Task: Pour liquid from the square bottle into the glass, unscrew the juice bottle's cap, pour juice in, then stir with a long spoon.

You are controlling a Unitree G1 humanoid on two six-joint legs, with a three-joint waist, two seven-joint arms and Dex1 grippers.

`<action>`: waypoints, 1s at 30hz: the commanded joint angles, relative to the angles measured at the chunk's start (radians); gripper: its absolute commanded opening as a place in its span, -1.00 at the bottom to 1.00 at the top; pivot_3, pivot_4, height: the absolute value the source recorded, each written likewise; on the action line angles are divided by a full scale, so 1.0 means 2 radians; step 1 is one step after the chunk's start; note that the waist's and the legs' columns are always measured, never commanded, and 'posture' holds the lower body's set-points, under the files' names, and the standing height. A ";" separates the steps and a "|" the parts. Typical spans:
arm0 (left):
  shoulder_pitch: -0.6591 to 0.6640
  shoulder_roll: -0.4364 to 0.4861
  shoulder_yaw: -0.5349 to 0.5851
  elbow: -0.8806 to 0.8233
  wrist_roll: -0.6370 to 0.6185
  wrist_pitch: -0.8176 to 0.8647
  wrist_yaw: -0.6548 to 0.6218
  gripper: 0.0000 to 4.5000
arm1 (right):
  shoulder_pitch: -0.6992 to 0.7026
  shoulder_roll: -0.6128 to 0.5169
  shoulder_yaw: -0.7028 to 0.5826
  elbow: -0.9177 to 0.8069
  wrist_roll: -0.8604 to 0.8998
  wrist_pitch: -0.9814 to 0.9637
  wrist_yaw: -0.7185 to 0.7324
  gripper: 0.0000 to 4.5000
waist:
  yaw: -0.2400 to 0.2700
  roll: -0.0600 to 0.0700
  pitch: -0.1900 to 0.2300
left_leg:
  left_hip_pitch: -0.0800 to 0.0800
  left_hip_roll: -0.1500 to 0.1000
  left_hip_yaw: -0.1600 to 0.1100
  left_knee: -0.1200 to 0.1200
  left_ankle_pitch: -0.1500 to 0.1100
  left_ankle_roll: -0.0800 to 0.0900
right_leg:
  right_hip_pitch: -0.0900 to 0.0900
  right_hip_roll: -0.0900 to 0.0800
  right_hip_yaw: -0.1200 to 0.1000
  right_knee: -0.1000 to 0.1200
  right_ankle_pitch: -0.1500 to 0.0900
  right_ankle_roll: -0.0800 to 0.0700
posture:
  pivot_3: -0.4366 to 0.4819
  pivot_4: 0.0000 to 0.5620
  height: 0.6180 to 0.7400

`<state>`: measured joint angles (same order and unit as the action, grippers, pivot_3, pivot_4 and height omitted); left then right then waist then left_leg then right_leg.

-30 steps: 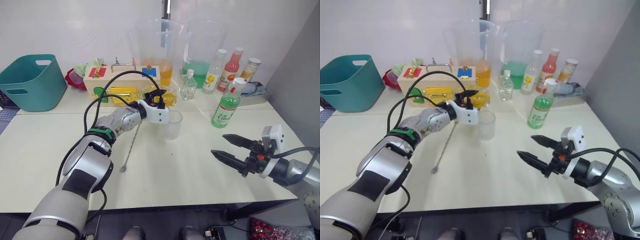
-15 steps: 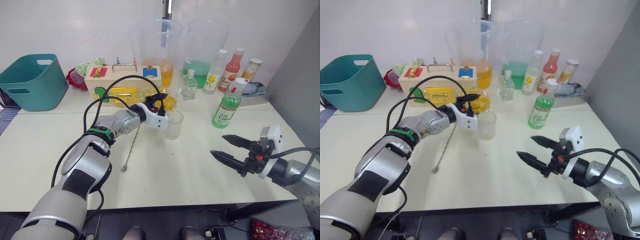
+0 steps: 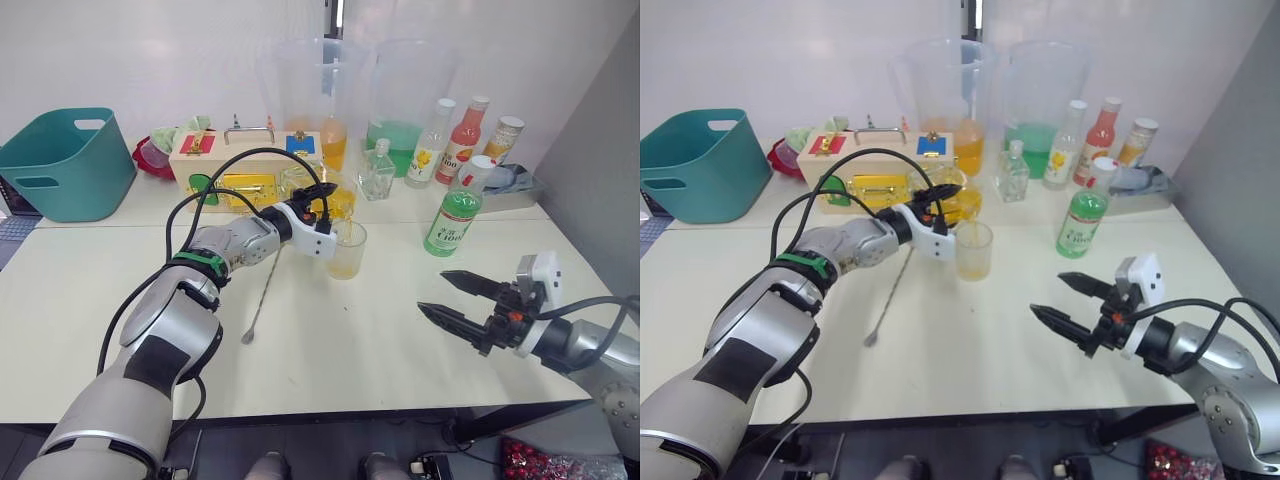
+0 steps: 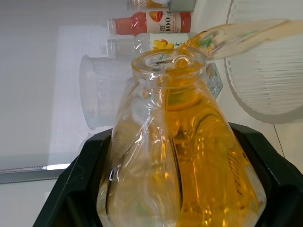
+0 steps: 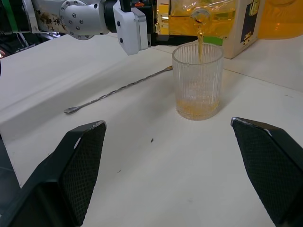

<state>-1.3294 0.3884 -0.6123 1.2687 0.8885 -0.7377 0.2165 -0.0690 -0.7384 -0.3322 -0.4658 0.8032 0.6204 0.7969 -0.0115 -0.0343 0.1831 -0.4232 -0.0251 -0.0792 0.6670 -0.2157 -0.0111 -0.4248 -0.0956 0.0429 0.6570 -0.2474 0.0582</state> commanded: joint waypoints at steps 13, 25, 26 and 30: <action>-0.036 0.002 0.031 -0.024 -0.039 -0.004 -0.005 0.24 | -0.021 -0.002 0.000 -0.008 0.005 -0.003 -0.004 0.99 | 0.000 0.000 0.000 | 0.000 0.000 0.000 0.000 0.000 0.000 | 0.000 0.000 0.000 0.000 0.000 0.000 | -0.05 -0.47 1.00; -0.006 -0.023 0.189 -0.041 -0.273 0.021 -0.279 0.24 | -0.039 -0.009 0.012 0.001 0.006 0.002 0.004 0.99 | -0.002 0.000 0.000 | 0.000 0.000 0.000 0.001 0.000 0.000 | 0.000 0.000 0.000 0.001 0.000 0.000 | -0.05 -0.47 1.00; -0.005 -0.022 0.196 -0.045 -0.283 0.027 -0.290 0.24 | -0.040 -0.009 0.013 0.002 0.006 0.002 0.005 0.99 | -0.003 0.000 0.000 | 0.000 0.000 0.000 0.001 0.000 0.000 | 0.000 0.000 0.000 0.001 0.000 0.000 | -0.05 -0.47 1.00; 0.006 -0.028 0.252 -0.078 -0.361 0.085 -0.361 0.24 | -0.051 -0.012 0.019 0.008 0.007 0.003 0.012 0.99 | -0.003 0.000 0.000 | 0.000 0.000 0.000 0.001 0.000 0.000 | 0.000 0.000 0.000 0.001 0.000 0.000 | -0.05 -0.47 1.00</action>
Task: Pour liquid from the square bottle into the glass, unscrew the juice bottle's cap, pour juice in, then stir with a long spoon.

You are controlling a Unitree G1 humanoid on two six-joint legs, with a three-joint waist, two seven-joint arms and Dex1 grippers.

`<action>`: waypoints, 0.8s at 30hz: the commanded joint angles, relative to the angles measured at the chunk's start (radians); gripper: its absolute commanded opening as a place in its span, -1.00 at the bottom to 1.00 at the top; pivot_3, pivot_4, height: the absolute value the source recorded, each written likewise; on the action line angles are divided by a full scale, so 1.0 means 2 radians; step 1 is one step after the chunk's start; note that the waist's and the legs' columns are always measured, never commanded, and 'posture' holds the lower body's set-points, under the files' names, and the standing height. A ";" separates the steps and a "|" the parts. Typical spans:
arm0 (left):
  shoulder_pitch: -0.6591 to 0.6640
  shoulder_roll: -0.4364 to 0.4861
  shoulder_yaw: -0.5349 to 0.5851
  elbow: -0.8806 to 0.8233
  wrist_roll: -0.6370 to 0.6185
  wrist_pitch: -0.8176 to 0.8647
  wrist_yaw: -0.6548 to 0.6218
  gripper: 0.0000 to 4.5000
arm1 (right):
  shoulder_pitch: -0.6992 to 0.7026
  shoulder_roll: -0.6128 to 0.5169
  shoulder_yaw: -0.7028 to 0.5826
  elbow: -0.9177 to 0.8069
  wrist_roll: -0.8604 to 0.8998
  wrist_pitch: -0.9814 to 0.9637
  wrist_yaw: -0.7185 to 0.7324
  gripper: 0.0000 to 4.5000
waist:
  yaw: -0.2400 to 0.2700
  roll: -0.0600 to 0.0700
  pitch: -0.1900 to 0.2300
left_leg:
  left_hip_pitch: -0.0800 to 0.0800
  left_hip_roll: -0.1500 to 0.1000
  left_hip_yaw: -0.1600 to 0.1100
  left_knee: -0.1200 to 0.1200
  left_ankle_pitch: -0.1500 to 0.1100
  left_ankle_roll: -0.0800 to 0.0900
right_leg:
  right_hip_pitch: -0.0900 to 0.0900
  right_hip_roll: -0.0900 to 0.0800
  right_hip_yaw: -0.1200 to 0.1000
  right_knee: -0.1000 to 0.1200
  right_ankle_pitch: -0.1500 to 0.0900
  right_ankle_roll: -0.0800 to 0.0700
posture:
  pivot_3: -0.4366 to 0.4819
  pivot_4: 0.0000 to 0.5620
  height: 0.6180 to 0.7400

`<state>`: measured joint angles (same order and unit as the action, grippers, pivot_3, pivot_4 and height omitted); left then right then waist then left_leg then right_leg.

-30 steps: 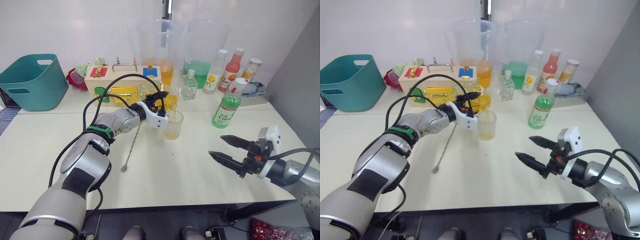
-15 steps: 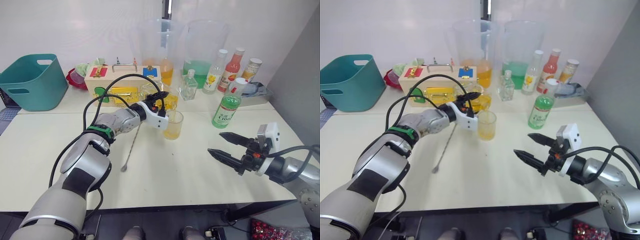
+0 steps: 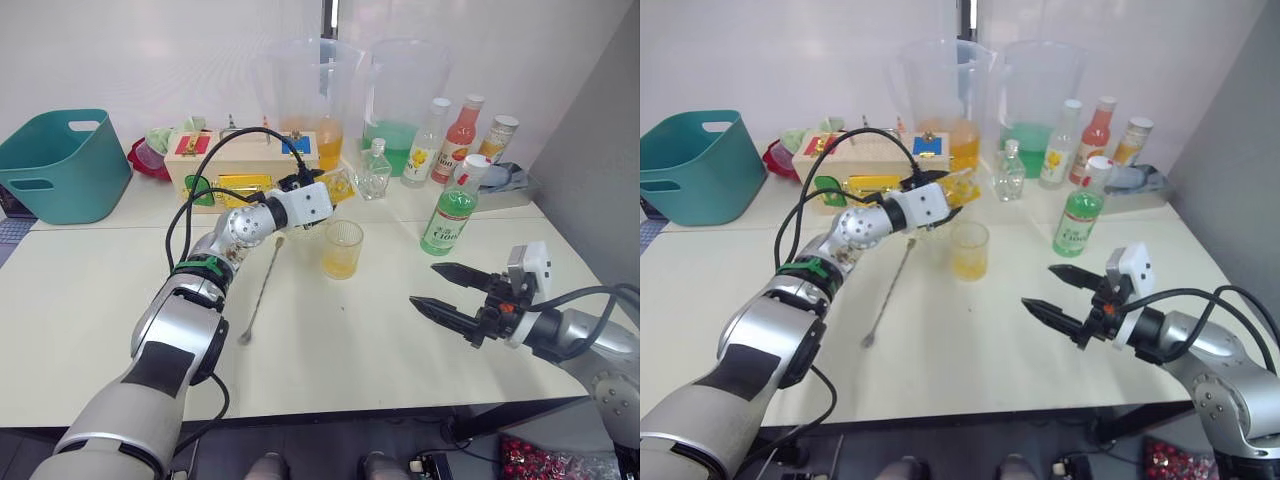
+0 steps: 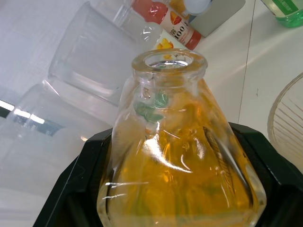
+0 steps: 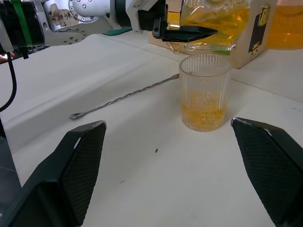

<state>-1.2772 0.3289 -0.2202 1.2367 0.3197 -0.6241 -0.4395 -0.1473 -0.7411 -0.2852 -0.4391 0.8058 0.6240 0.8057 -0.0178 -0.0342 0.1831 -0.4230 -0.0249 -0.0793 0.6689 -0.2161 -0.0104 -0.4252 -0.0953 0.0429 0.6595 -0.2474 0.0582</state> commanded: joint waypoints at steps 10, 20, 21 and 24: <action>0.058 0.037 0.188 -0.261 -0.228 0.315 -0.043 0.24 | -0.064 -0.017 0.029 0.039 0.007 0.003 0.058 0.99 | -0.006 0.000 0.000 | 0.000 0.000 0.000 0.004 -0.001 0.002 | 0.000 0.000 0.000 0.002 0.000 0.000 | -0.05 -0.47 1.00; 0.195 0.066 0.257 -0.418 -0.260 0.422 0.048 0.24 | -0.121 -0.001 0.073 0.067 0.003 0.015 0.079 0.99 | -0.009 0.000 0.000 | 0.000 0.001 -0.001 0.004 -0.001 0.002 | 0.000 0.001 0.000 0.002 0.000 0.000 | -0.05 -0.47 1.00; 0.208 0.064 0.259 -0.433 -0.260 0.430 0.056 0.24 | -0.124 0.000 0.075 0.068 0.003 0.016 0.080 0.99 | -0.006 0.000 0.000 | 0.000 0.001 -0.001 0.004 -0.001 0.002 | 0.000 0.000 0.000 0.002 0.000 0.000 | -0.05 -0.47 1.00; 0.235 0.059 0.260 -0.465 -0.258 0.445 0.074 0.24 | -0.130 0.003 0.080 0.073 0.002 0.017 0.085 0.99 | 0.005 -0.001 0.000 | -0.001 0.000 -0.001 0.005 -0.001 0.002 | 0.000 0.000 0.000 0.002 0.000 0.000 | -0.05 -0.47 1.00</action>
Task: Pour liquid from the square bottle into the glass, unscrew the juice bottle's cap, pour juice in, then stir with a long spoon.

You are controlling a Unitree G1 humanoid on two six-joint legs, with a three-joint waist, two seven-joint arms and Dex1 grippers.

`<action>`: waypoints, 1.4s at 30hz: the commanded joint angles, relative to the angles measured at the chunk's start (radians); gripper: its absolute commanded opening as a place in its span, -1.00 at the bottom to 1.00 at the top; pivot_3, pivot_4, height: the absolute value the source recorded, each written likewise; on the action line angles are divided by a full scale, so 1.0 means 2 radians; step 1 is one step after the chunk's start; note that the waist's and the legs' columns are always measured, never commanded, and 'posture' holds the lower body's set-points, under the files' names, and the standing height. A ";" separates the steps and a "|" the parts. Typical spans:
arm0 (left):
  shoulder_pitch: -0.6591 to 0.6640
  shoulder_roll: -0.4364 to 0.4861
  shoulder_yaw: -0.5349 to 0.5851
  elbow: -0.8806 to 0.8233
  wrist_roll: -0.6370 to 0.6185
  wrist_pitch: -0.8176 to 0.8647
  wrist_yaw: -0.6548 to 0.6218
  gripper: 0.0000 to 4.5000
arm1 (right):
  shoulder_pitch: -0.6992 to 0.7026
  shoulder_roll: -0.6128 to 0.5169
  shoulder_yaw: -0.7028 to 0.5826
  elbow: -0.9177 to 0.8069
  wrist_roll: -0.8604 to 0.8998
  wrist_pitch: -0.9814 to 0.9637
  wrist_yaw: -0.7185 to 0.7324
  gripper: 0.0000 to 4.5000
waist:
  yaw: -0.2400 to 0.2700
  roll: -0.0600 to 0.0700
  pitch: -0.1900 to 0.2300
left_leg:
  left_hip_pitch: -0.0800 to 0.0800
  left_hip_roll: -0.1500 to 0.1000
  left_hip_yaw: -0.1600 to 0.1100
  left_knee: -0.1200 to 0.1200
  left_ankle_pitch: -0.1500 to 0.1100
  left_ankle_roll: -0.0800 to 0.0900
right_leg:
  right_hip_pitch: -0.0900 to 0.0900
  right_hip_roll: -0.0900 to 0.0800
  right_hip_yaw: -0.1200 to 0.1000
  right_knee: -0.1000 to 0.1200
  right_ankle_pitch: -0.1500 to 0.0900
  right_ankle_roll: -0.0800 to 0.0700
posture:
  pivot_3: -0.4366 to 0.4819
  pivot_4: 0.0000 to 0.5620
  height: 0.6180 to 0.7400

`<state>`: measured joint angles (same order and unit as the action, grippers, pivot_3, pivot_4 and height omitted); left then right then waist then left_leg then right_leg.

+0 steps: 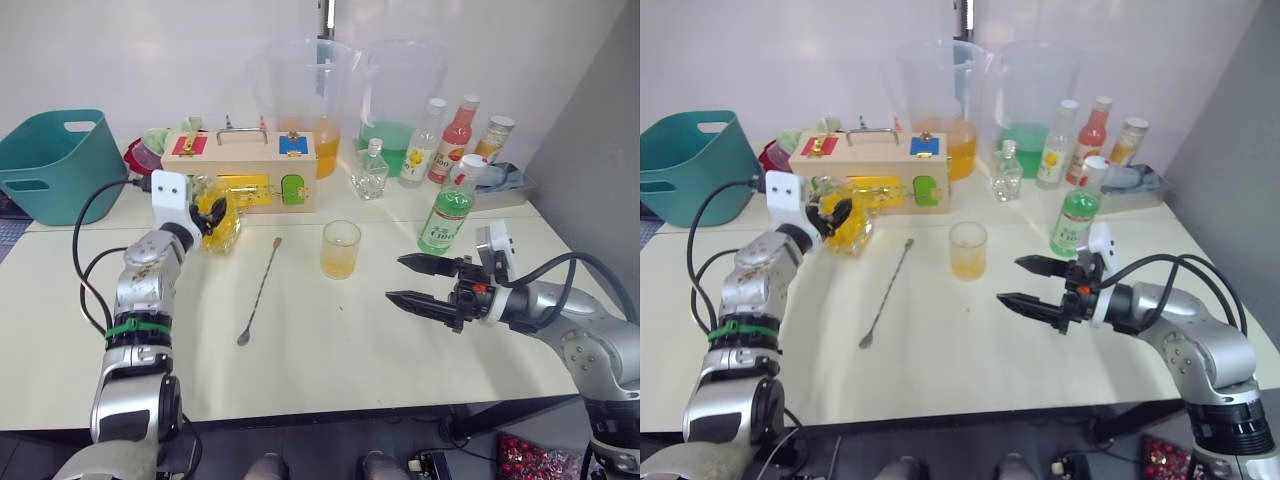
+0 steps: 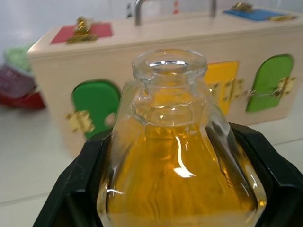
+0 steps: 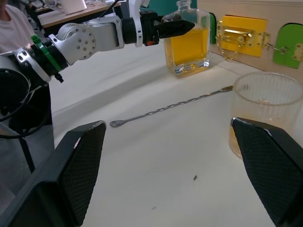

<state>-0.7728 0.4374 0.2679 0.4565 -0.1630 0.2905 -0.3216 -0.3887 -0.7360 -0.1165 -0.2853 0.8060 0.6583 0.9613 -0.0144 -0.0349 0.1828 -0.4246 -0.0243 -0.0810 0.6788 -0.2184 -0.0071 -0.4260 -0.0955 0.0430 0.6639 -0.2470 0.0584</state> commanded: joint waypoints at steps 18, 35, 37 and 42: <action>-0.010 -0.008 0.009 -0.034 -0.023 -0.032 0.012 0.24 | -0.016 0.011 0.004 0.001 -0.008 -0.003 0.010 0.99 | 0.007 -0.001 0.000 | 0.000 0.000 0.000 0.000 0.000 0.000 | 0.000 0.000 0.000 0.000 0.000 0.000 | -0.05 -0.47 1.00; -0.004 -0.003 0.019 -0.068 -0.042 -0.050 0.006 1.00 | -0.015 0.012 0.001 -0.004 -0.007 -0.001 -0.004 1.00 | 0.005 -0.001 0.000 | 0.001 0.000 0.000 0.000 0.000 0.000 | 0.001 0.000 0.000 0.000 0.000 0.000 | -0.05 -0.47 1.00; -0.007 0.000 0.023 -0.086 -0.050 -0.054 0.003 1.00 | -0.016 0.011 0.000 -0.002 -0.008 -0.002 -0.002 1.00 | 0.005 -0.001 0.000 | 0.001 0.000 0.000 0.000 0.000 0.000 | 0.001 0.000 0.000 0.000 0.000 0.000 | -0.05 -0.47 1.00; -0.003 0.025 0.034 -0.150 -0.095 -0.039 -0.047 1.00 | -0.023 0.011 -0.005 0.010 -0.022 -0.019 -0.005 1.00 | 0.003 -0.001 0.000 | 0.001 0.000 0.000 0.000 0.000 0.000 | 0.001 0.000 0.000 0.000 0.000 0.000 | -0.05 -0.47 1.00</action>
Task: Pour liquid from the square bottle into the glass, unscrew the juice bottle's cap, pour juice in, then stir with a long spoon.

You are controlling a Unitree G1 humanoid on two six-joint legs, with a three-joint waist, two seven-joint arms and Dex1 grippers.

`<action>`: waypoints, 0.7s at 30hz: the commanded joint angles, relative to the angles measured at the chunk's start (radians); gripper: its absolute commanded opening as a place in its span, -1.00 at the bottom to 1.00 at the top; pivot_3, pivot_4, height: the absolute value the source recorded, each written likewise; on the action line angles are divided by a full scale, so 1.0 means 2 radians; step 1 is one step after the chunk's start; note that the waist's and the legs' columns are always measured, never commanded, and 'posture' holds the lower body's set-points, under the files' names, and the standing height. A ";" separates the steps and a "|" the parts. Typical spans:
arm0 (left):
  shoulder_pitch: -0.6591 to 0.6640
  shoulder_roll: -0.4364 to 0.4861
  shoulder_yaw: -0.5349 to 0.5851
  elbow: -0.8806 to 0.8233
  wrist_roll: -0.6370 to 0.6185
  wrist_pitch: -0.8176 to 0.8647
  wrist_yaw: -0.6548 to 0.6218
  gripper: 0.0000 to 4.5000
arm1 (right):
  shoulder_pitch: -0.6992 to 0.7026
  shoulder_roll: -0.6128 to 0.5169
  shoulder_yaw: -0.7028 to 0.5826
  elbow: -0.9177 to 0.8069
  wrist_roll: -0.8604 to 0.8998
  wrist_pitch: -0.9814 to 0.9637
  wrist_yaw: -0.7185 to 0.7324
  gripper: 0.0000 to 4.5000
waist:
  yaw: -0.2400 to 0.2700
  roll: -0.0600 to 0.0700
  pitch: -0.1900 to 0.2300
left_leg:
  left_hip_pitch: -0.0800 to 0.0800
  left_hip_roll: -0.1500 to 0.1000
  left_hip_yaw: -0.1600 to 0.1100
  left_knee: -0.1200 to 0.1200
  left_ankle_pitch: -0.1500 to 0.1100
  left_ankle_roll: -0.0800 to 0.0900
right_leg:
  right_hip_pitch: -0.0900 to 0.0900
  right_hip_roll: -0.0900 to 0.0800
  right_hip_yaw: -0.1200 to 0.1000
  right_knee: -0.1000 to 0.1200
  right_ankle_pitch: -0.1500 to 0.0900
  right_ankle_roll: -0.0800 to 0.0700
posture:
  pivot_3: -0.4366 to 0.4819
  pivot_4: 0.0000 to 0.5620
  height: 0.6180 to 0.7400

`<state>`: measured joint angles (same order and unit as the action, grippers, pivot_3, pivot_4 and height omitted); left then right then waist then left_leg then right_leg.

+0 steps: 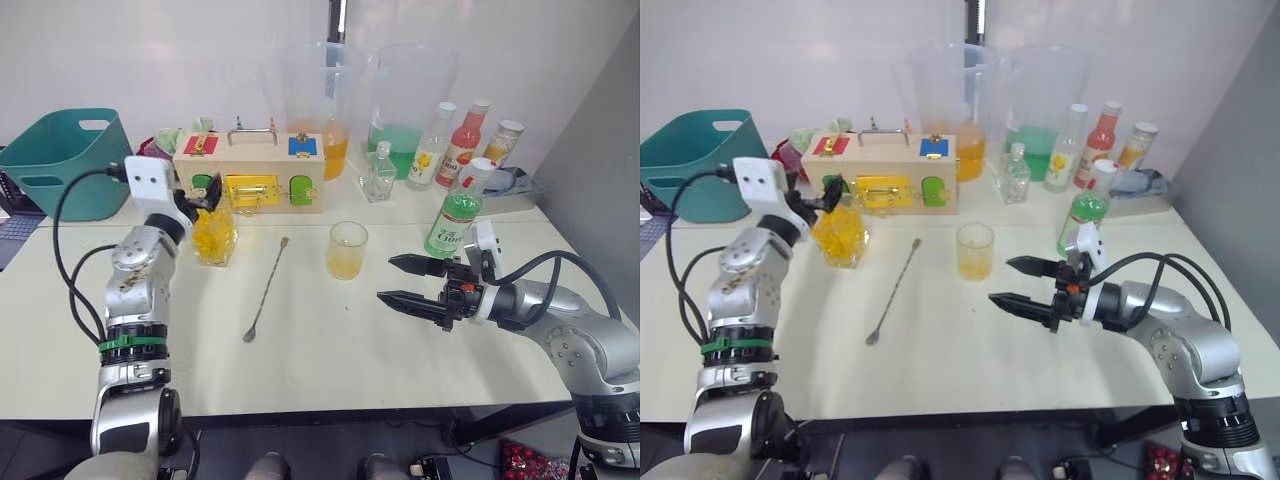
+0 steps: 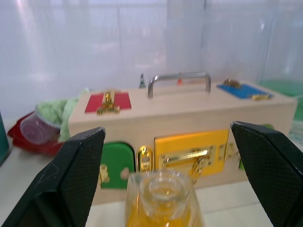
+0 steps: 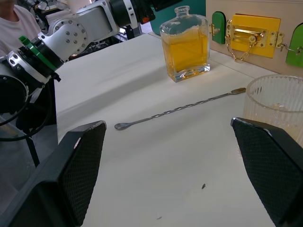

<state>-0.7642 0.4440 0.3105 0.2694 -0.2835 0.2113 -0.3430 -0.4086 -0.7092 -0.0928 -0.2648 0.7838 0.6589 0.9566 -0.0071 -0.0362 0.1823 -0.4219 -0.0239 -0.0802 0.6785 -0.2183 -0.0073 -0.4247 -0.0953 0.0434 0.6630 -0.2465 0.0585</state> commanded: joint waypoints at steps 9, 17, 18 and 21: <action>0.105 0.130 0.022 -0.177 -0.171 0.122 -0.222 1.00 | -0.019 -0.012 -0.028 0.046 -0.042 -0.047 0.015 1.00 | -0.006 0.000 0.000 | 0.002 0.001 0.001 -0.001 0.000 0.000 | 0.000 0.001 0.000 0.000 0.000 0.000 | -0.05 -0.47 1.00; 0.269 0.193 0.050 -0.183 -0.147 0.082 -0.319 1.00 | 0.055 -0.021 -0.064 0.061 -0.077 -0.077 0.007 1.00 | -0.003 0.001 0.000 | 0.003 0.002 0.001 -0.002 0.000 0.000 | 0.002 0.001 0.000 -0.003 0.000 -0.001 | -0.05 -0.47 1.00; 0.285 0.196 0.057 -0.171 -0.140 0.066 -0.327 1.00 | 0.069 -0.023 -0.070 0.062 -0.081 -0.084 0.007 1.00 | -0.003 0.001 0.000 | 0.004 0.002 0.002 -0.002 0.000 0.000 | 0.002 0.001 0.001 -0.003 0.000 -0.001 | -0.05 -0.47 1.00; 0.311 0.196 0.072 -0.139 -0.133 0.031 -0.343 1.00 | 0.113 -0.022 -0.087 0.080 -0.106 -0.121 0.007 1.00 | -0.002 0.001 0.000 | 0.004 0.002 0.002 -0.003 0.000 0.000 | 0.002 0.001 0.000 -0.003 0.000 -0.001 | -0.05 -0.47 1.00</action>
<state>-0.1384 0.8211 0.4065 -0.0152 -0.5505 0.3291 -1.0038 -0.2042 -0.7405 -0.2209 -0.1113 0.5961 0.4779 0.9725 -0.0105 -0.0349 0.1823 -0.4140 -0.0203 -0.0765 0.6712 -0.2185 -0.0074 -0.4207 -0.0941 0.0442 0.6560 -0.2474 0.0565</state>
